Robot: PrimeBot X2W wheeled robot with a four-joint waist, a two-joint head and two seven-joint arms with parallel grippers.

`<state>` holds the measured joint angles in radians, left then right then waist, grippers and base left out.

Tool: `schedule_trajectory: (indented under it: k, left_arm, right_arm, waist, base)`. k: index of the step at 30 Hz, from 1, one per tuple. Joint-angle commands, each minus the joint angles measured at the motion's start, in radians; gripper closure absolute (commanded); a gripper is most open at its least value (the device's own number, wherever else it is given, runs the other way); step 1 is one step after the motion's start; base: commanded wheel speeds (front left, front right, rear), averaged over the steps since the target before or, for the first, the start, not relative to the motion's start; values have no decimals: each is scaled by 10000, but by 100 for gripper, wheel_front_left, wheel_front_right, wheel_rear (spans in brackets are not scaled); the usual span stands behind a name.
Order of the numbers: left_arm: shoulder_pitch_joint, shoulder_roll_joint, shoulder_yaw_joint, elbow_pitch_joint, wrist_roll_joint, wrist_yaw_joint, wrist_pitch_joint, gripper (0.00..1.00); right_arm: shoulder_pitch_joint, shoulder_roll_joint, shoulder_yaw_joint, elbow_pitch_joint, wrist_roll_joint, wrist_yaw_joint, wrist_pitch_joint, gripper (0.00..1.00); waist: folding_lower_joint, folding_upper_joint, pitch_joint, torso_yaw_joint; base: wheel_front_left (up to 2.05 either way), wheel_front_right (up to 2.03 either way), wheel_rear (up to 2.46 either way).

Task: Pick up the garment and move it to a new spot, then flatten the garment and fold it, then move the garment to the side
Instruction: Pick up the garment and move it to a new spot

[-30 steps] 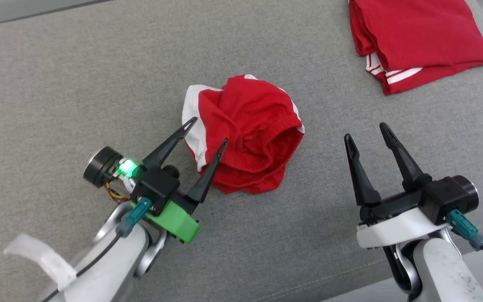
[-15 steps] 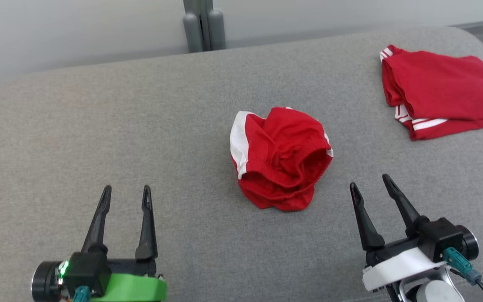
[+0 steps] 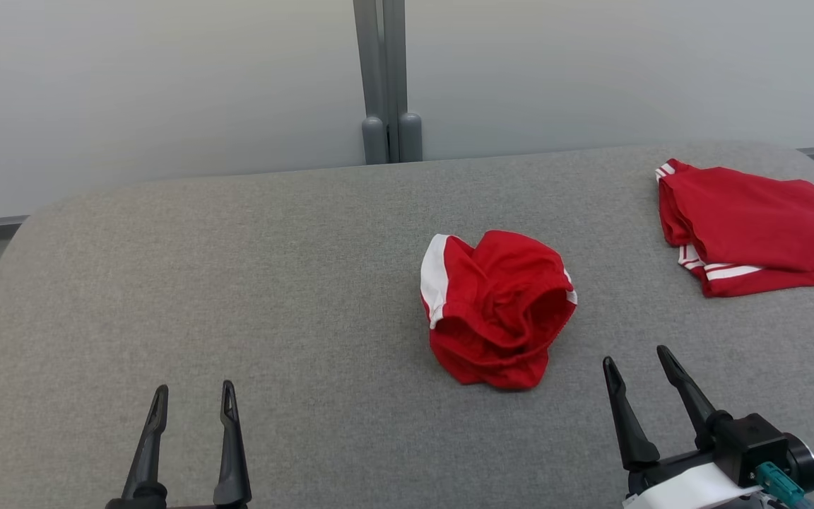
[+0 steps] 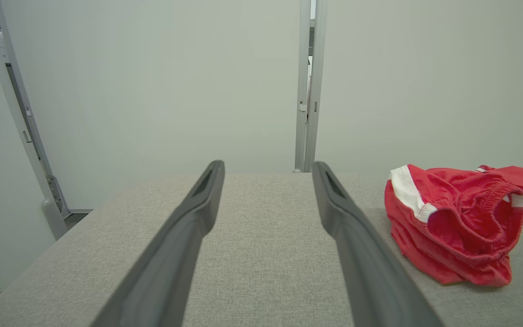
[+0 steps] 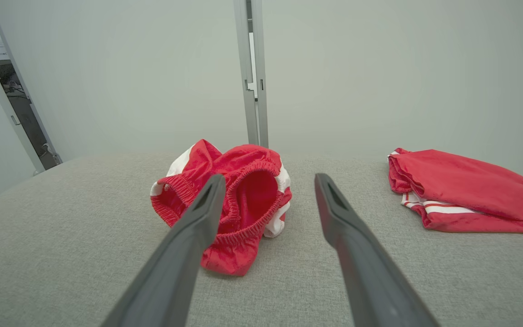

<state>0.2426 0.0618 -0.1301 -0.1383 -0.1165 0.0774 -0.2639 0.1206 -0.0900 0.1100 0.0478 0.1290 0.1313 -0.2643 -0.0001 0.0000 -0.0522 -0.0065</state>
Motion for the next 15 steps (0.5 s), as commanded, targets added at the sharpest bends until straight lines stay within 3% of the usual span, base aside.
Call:
schedule_trajectory:
  k: [1,15]
  left_arm:
    - [140,-32,94,34,72,-92,1,0]
    - [365,-114,186,282,-28,-415,0,0]
  right_arm:
    - [131,-7,-10,-27,-29,-12,4,0]
    - [164,4,8,-29,-93,-12,4,0]
  waist:
    - [1,0,-88,94]
    - [1,0,-74,192]
  base:
    - [0,0,0]
    - [0,0,0]
